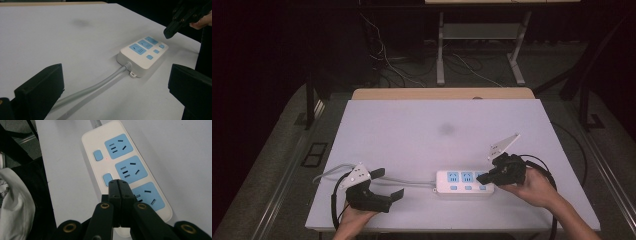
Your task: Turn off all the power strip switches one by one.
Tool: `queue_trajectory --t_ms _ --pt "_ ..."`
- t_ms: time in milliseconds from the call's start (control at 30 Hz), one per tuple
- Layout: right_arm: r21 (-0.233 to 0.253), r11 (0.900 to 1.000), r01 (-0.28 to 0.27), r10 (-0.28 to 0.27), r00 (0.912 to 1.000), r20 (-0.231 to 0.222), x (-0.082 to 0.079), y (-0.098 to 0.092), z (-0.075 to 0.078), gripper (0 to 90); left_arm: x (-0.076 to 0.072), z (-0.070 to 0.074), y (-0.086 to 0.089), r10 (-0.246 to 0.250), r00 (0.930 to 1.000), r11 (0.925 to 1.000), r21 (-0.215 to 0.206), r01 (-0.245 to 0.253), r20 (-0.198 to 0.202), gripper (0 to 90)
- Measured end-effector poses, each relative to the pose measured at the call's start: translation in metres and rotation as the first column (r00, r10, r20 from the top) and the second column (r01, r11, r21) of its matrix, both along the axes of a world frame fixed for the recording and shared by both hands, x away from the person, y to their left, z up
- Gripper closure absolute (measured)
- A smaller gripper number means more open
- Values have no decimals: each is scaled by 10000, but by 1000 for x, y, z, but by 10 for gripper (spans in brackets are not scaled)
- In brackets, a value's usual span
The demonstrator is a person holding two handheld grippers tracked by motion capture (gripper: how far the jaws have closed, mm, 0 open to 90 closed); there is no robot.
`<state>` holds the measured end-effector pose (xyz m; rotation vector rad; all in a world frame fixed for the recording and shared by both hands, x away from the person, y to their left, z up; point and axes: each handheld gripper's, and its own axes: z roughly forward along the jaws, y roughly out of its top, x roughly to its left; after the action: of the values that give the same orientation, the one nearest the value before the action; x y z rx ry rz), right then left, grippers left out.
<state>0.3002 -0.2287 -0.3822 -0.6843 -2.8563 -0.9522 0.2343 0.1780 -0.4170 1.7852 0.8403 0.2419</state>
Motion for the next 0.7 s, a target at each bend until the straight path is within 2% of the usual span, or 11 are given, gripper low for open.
queue_trajectory --t_ms 333,700 --pt "-124 9997 -207 209 9997 120 5 12 8 899 0 0 0 -14 10000 10000 -1 14 0 0" --pt "-204 9994 -276 278 9996 97 8 19 6 899 0 0 0 -42 10000 10000 -5 42 -4 0"
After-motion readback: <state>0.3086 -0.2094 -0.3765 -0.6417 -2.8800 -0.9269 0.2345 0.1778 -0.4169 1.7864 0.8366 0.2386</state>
